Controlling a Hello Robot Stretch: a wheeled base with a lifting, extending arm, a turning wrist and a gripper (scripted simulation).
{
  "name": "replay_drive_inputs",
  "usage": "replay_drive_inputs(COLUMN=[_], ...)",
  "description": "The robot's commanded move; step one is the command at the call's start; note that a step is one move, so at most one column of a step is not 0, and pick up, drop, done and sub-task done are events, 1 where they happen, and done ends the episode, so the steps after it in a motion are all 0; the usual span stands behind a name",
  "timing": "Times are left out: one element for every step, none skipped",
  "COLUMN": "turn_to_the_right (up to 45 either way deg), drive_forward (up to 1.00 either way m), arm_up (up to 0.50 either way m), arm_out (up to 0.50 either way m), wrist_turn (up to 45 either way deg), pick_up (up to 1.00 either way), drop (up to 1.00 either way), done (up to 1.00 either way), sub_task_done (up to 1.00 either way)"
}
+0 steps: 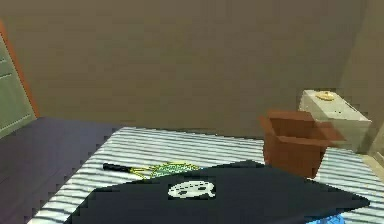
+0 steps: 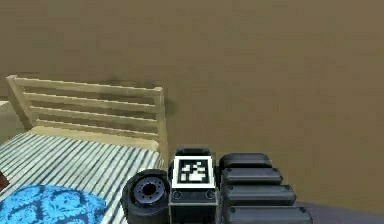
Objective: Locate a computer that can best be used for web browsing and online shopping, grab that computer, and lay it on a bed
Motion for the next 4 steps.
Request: replay_drive_inputs(turn_to_the_right=[-9.0,45.0,33.0,0.0], drive_forward=[0.00,0.00,0.00,0.15], arm_up=[0.00,0.00,0.00,0.00], arm_out=[0.00,0.00,0.00,0.00], wrist_turn=[0.0,0.0,0.0,0.0], pick_up=[0.00,0.00,0.00,0.00], drop=[0.00,0.00,0.00,0.00], done=[0.00,0.00,0.00,0.00], sub_task_done=[0.00,0.00,0.00,0.00])
